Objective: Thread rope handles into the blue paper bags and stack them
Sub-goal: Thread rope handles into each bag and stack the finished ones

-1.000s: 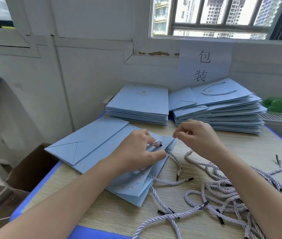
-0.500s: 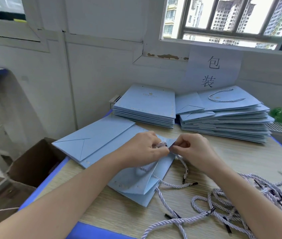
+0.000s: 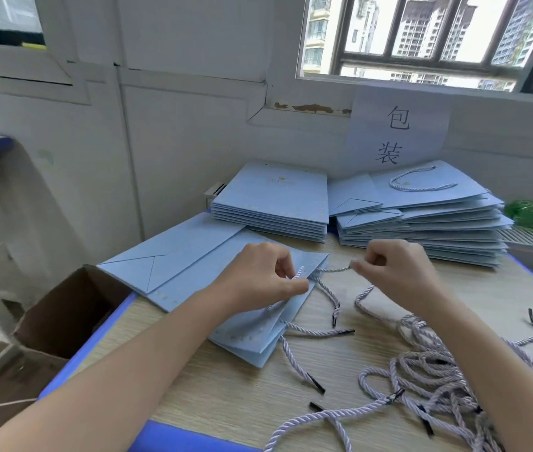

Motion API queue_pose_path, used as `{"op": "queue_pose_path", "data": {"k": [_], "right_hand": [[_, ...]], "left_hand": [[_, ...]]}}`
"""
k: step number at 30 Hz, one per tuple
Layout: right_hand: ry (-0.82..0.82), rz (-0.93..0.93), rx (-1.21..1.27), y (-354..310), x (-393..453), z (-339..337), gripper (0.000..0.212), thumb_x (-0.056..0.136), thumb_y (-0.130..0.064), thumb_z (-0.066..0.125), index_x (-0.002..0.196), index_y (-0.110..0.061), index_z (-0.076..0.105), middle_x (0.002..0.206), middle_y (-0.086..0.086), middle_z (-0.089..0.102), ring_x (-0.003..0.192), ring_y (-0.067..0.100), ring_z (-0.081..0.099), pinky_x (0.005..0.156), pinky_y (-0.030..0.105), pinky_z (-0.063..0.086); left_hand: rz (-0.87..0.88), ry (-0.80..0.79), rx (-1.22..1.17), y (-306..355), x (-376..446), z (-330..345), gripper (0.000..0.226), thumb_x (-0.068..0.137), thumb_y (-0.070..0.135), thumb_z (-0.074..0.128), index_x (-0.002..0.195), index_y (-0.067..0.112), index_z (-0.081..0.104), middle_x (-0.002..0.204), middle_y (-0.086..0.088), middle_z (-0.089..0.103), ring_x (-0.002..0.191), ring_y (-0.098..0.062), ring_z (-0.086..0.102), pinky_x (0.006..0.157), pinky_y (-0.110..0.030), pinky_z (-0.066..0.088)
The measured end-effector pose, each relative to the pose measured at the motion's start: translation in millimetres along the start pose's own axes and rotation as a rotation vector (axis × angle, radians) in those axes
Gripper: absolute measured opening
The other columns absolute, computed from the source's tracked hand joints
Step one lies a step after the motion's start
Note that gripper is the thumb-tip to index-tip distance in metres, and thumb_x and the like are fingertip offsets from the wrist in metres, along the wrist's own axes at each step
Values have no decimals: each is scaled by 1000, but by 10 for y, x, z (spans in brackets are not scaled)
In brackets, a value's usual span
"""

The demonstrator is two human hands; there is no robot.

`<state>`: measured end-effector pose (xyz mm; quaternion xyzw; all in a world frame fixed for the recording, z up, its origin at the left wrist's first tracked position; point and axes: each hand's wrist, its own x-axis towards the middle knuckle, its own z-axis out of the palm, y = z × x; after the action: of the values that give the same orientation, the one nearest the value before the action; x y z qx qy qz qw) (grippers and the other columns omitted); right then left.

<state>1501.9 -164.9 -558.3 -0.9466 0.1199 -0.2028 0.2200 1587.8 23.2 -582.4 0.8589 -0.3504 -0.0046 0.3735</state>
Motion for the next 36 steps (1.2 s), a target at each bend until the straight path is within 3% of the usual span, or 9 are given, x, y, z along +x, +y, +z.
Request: {"op": "queue_pose_path", "data": {"k": [6,11,14,18,23,26,28,33,36], "right_hand": [[-464,-188,173,-213,-105,205,19,85,-26,65,70,-18,58,56,-9,51,49,1,43,50,15,34],[-462,-186,30,-226,-35,336,20,82,-27,63,66,-22,51,66,-8,51,65,10,47,59,26,36],[-545,-69,42,-301,-36,277,15,82,-24,58,68,-20,52,69,-3,53,62,14,50,51,24,39],[-426,-52,-122,-424,-126,284,28,88,-27,51,61,-19,47,77,5,57,74,19,51,54,28,35],[-356,123,149,-585,-153,81,36,96,-36,47,64,-20,51,60,-3,58,47,10,55,44,19,39],[-344,198,622,-830,-93,-232,31,97,-26,45,69,-14,53,53,-2,58,45,12,53,42,17,38],[-230,225,828,-994,-11,-469,28,93,-15,48,65,-12,50,43,-4,49,39,10,47,41,15,36],[-3,181,851,-1244,185,-954,18,88,-8,51,71,-10,50,34,-10,41,30,3,44,47,20,40],[98,164,778,-1221,223,-1181,16,88,-6,52,73,-8,50,35,-6,38,25,3,35,34,13,27]], "left_hand": [[58,88,-13,7,14,87,25,77,21,69,58,20,53,60,6,55,55,-4,46,54,-19,36],[113,119,68,-9,16,202,36,79,19,67,55,27,42,55,10,49,54,-5,44,53,-17,32],[116,100,121,33,-4,200,33,80,19,65,57,25,42,60,3,55,59,-11,46,56,-22,34],[61,10,198,169,8,95,22,83,20,60,63,18,49,72,-7,64,71,-20,51,63,-30,37],[110,205,117,509,124,-355,29,82,13,62,57,18,47,58,6,51,60,-11,47,56,-23,33],[105,343,-40,704,178,-606,33,80,13,68,54,21,49,52,10,50,51,-3,45,53,-15,34],[117,361,-217,855,213,-754,28,78,16,69,56,19,52,49,10,49,47,-3,43,52,-19,36],[66,414,-783,1075,344,-1137,25,92,7,56,68,9,48,50,2,45,40,-8,41,40,-18,37],[-11,536,-773,870,400,-1332,26,96,7,50,71,10,45,56,-2,45,34,-3,40,40,-20,39]]}}
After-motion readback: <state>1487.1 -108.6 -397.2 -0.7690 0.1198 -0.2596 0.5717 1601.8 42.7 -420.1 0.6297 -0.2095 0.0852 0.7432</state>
